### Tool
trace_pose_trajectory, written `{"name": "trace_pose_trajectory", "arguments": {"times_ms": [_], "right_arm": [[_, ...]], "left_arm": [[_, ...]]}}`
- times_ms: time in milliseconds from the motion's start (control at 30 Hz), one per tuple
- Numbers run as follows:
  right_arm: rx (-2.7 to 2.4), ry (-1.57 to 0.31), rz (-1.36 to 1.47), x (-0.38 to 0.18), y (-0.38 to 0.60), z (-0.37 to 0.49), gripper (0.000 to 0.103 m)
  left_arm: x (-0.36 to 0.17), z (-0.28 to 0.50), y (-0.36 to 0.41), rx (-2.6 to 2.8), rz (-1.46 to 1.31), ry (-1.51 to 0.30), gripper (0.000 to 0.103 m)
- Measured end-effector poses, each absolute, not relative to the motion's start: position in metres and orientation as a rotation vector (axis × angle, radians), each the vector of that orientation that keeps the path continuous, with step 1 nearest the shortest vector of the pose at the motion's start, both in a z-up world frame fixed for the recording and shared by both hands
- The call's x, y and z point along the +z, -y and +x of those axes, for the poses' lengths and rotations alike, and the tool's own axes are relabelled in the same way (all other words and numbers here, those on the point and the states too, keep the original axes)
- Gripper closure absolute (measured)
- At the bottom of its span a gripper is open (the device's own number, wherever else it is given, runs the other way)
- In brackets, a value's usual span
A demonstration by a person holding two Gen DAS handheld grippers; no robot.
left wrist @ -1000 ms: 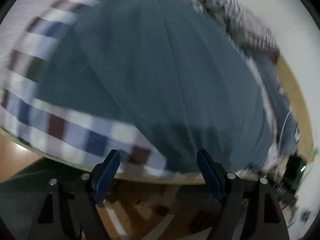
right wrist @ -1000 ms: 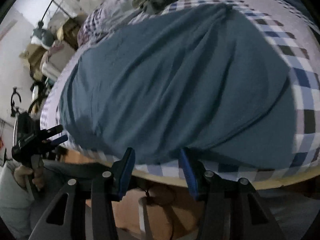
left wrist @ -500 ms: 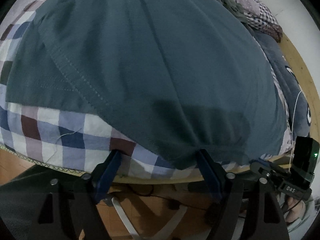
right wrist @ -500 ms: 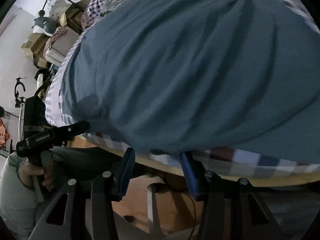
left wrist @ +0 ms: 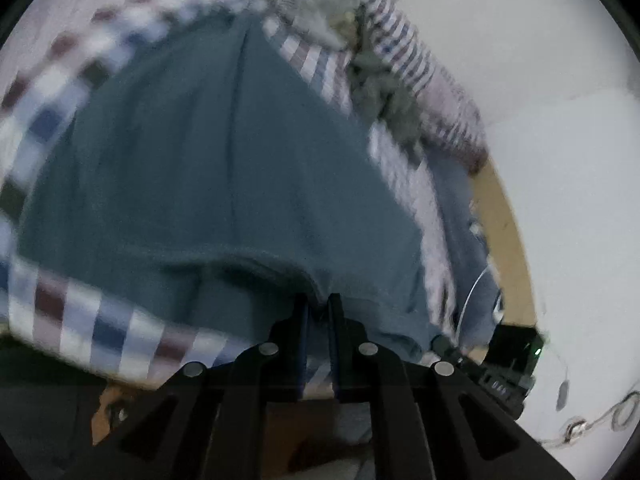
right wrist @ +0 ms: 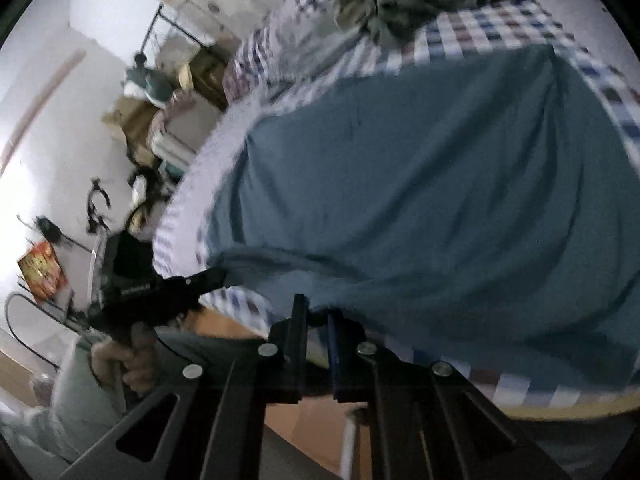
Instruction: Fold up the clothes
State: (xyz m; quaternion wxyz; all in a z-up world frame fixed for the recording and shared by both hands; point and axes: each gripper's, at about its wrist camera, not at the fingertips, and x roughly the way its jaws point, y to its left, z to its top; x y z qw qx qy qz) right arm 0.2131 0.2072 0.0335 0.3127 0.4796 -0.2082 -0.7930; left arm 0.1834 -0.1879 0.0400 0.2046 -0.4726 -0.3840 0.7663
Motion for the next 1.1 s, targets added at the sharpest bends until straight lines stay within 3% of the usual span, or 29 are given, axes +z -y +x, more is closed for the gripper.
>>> {"name": "trace_pose_trajectory", "arguments": {"times_ms": [267, 700, 1000, 1100], "right_arm": [[-2.173, 0.5, 1.298, 0.044, -0.206, 0.157, 0.095], [-2.078, 0.442, 1.423, 0.011, -0.195, 0.234, 0.095], [-2.128, 0.295, 1.635, -0.025, -0.183, 0.253, 0.093], [-2.178, 0.246, 1.702, -0.032, -0.184, 0.25, 0.092]], "left_arm": [[0.032, 0.124, 0.18, 2.196, -1.386, 1.005, 0.094], [-0.016, 0.215, 0.158, 2.058, -1.573, 0.966, 0.094], [-0.038, 0.223, 0.156, 2.097, -1.795, 0.918, 0.093], [-0.034, 0.228, 0.175, 2.109, -1.717, 1.065, 0.067]]}}
